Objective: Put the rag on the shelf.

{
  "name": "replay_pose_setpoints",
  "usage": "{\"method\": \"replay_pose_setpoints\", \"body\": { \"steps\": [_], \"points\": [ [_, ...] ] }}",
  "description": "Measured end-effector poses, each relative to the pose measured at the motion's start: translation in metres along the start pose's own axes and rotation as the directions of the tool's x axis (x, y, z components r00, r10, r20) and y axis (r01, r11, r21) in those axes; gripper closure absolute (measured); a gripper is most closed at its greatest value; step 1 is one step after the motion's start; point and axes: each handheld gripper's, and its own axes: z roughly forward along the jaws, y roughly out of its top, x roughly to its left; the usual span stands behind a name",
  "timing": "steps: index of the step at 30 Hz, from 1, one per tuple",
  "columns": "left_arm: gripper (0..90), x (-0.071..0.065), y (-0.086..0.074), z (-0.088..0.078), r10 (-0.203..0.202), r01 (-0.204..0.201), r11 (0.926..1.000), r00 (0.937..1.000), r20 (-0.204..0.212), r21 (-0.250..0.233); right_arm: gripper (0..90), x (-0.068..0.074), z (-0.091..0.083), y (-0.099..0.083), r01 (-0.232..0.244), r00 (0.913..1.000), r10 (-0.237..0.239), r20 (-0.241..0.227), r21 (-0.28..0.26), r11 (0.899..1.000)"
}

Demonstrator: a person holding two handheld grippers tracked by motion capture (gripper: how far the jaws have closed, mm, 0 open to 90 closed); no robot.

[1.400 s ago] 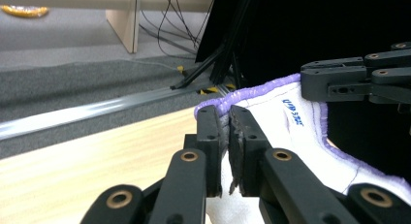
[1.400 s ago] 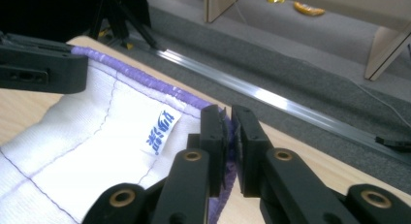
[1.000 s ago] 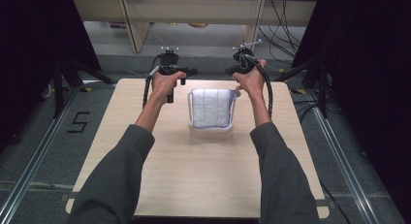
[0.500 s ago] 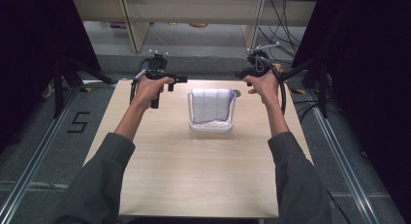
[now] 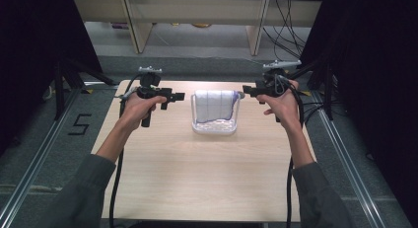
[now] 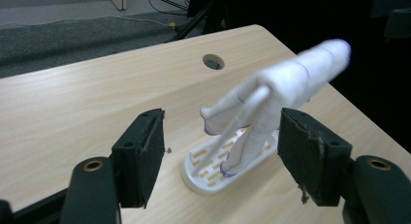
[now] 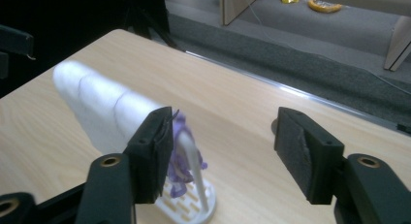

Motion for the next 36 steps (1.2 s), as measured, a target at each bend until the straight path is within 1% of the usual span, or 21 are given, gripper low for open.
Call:
{"method": "replay_pose_setpoints", "body": {
  "steps": [3,5,8,9,11,12,15,18,19,20,21,22,23,26,27,28,30,31,33,34,36],
  "points": [
    [30.8,-0.005,-0.018,-0.011,-0.001,0.002,1.0000,1.0000,0.008,-0.009,38.6,0.004,-0.009,-0.019,0.004,0.9999,-0.004,-0.017,-0.013,1.000],
    [29.9,-0.009,-0.028,-0.016,0.014,-0.014,0.9999,0.9999,0.008,-0.010,37.6,0.008,-0.014,-0.031,-0.012,0.9996,0.012,-0.027,-0.025,1.000],
    [28.7,-0.016,-0.044,-0.022,0.028,-0.028,0.9996,0.9996,0.007,-0.008,37.2,0.010,-0.019,-0.045,0.000,0.9993,-0.001,-0.037,-0.040,0.999],
    [28.6,-0.018,-0.050,-0.025,0.038,-0.038,0.9992,0.9992,0.009,-0.009,37.0,0.012,-0.021,-0.049,-0.009,0.9993,0.008,-0.037,-0.034,0.999],
    [28.3,-0.023,-0.063,-0.031,0.051,-0.051,0.9984,0.9987,0.006,-0.023,37.0,0.014,-0.022,-0.059,0.013,0.9986,-0.015,-0.050,-0.044,0.999],
    [27.9,-0.025,-0.067,-0.032,0.050,-0.050,0.9982,0.9987,0.009,-0.034,37.0,0.017,-0.025,-0.066,0.002,0.9987,-0.003,-0.050,-0.021,1.000],
    [27.1,-0.032,-0.087,-0.041,0.063,-0.062,0.9975,0.9978,0.022,-0.035,36.3,0.018,-0.026,-0.082,0.020,0.9985,-0.021,-0.051,-0.017,1.000],
    [27.1,-0.037,-0.105,-0.045,0.072,-0.072,0.9972,0.9972,0.018,-0.021,36.2,0.020,-0.032,-0.099,0.015,0.9981,-0.015,-0.060,0.004,1.000],
    [27.0,-0.039,-0.112,-0.046,0.077,-0.077,0.9970,0.9968,0.018,-0.012,36.0,0.021,-0.032,-0.103,0.013,0.9982,-0.014,-0.058,-0.008,1.000],
    [26.9,-0.040,-0.116,-0.046,0.085,-0.085,0.9963,0.9962,0.017,-0.012,35.5,0.023,-0.035,-0.107,0.014,0.9986,-0.013,-0.051,0.026,1.000],
    [26.9,-0.042,-0.121,-0.047,0.086,-0.086,0.9963,0.9962,0.016,-0.010,35.5,0.022,-0.036,-0.110,0.034,0.9985,-0.033,-0.043,0.022,0.999],
    [26.9,-0.043,-0.128,-0.047,0.086,-0.086,0.9963,0.9960,0.023,-0.005,35.2,0.022,-0.037,-0.113,0.033,0.9982,-0.033,-0.050,0.014,0.999],
    [26.9,-0.043,-0.133,-0.047,0.084,-0.084,0.9964,0.9960,0.030,-0.005,34.8,0.026,-0.039,-0.117,0.013,0.9991,-0.012,-0.041,0.026,1.000],
    [26.4,-0.045,-0.144,-0.049,0.098,-0.098,0.9951,0.9946,0.033,0.013,34.7,0.029,-0.043,-0.126,0.024,0.9986,-0.023,-0.047,0.022,0.999],
    [26.4,-0.046,-0.150,-0.051,0.099,-0.100,0.9948,0.9945,0.034,0.021,34.6,0.031,-0.045,-0.128,0.009,0.9991,-0.008,-0.041,0.031,0.999],
    [26.3,-0.047,-0.153,-0.052,0.106,-0.107,0.9939,0.9936,0.040,0.028,34.4,0.034,-0.046,-0.134,0.028,0.9987,-0.028,-0.043,0.005,1.000],
    [26.1,-0.047,-0.160,-0.054,0.122,-0.123,0.9919,0.9919,0.036,0.031,34.1,0.037,-0.051,-0.139,0.038,0.9975,-0.037,-0.059,0.015,0.999],
    [26.1,-0.048,-0.163,-0.056,0.121,-0.122,0.9920,0.9922,0.032,0.031,33.9,0.042,-0.053,-0.142,0.015,0.9983,-0.014,-0.056,0.013,1.000],
    [26.0,-0.049,-0.171,-0.058,0.111,-0.112,0.9933,0.9934,0.028,0.028,33.7,0.047,-0.056,-0.149,0.029,0.9967,-0.029,-0.076,-0.003,1.000],
    [26.0,-0.049,-0.176,-0.058,0.109,-0.110,0.9936,0.9935,0.031,0.025,33.5,0.051,-0.057,-0.153,0.018,0.9967,-0.018,-0.079,-0.009,1.000],
    [25.9,-0.051,-0.183,-0.059,0.110,-0.111,0.9934,0.9936,0.024,0.030,33.4,0.057,-0.059,-0.162,0.031,0.9957,-0.031,-0.087,-0.001,1.000]
  ]
}}
